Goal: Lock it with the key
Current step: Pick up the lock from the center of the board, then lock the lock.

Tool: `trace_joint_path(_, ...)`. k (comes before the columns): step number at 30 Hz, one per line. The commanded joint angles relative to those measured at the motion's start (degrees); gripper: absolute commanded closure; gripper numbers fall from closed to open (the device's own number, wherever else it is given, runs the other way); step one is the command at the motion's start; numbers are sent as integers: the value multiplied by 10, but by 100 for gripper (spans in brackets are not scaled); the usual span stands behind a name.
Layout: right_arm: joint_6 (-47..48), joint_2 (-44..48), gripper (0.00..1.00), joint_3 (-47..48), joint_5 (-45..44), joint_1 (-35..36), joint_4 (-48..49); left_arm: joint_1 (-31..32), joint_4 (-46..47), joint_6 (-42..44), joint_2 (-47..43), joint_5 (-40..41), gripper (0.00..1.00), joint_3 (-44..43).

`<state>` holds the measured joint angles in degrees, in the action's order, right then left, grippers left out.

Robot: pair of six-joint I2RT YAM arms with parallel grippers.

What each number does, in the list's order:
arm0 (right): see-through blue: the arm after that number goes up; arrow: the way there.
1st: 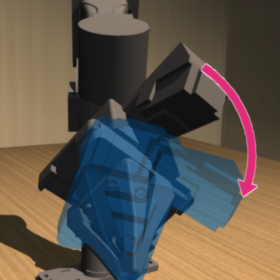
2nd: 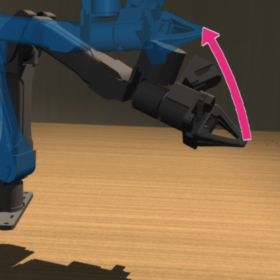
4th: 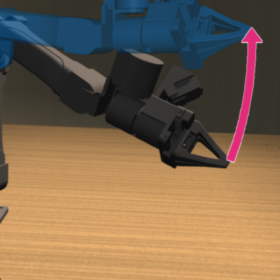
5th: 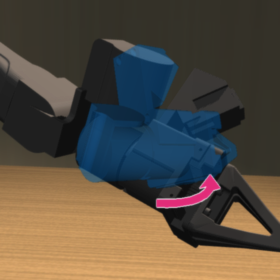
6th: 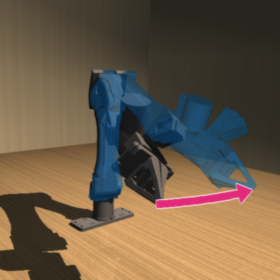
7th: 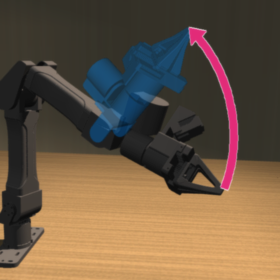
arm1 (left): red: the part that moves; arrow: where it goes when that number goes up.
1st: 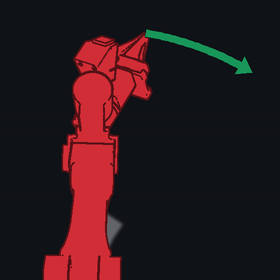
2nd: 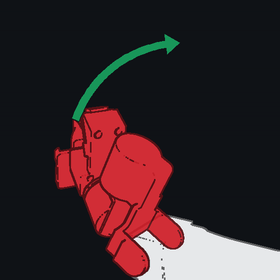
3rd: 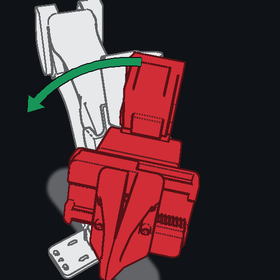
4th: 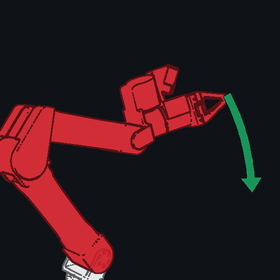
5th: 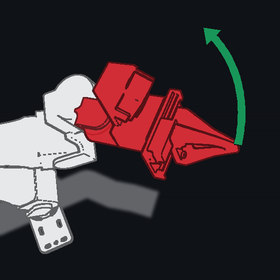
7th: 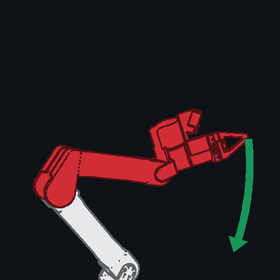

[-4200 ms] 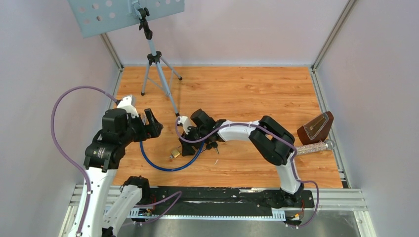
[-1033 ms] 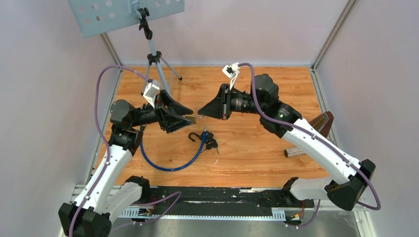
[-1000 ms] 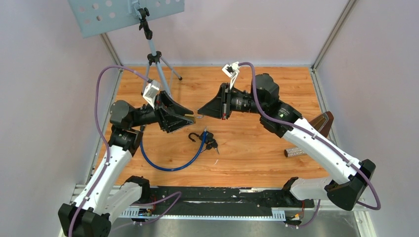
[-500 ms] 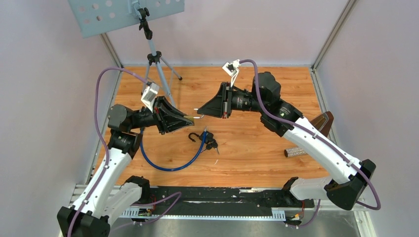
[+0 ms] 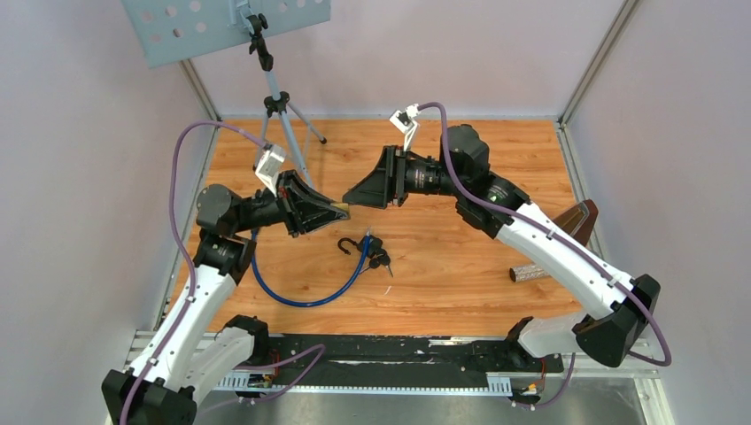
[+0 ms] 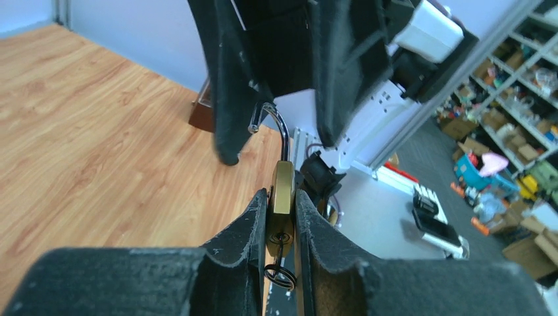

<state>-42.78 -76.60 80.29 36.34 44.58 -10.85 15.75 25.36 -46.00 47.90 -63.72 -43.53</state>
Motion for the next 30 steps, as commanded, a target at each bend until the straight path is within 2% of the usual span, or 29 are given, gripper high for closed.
trace_joint_path(1, 26, 0, 34, -12, -22, -29, 24, 1, -105, 6, 25, 89, 100, -54)
trace_joint_path(4, 41, 19, 27, -51, -21, -69, 49, 1, -135, -9, 52, 94, 100, -70)
trace_joint_path(9, 135, 86, 26, -112, -34, -91, 96, 0, -149, -43, 60, 85, 100, -74)
trace_joint_path(13, 208, 109, 47, -131, 13, -91, 139, 1, -166, -65, 62, 69, 100, -83)
trace_joint_path(17, 243, 127, 52, -165, 111, -89, 232, 1, -231, -48, 64, 50, 100, -103)
trace_joint_path(20, 258, 130, 56, -177, 123, -82, 280, 1, -250, -41, 59, 45, 100, -106)
trace_joint_path(27, 301, 56, 89, -92, 91, -62, 180, 1, -288, 20, 36, 10, 100, -106)
trace_joint_path(30, 307, 39, 95, -90, 81, -60, 165, 1, -295, 35, 27, 14, 100, -107)
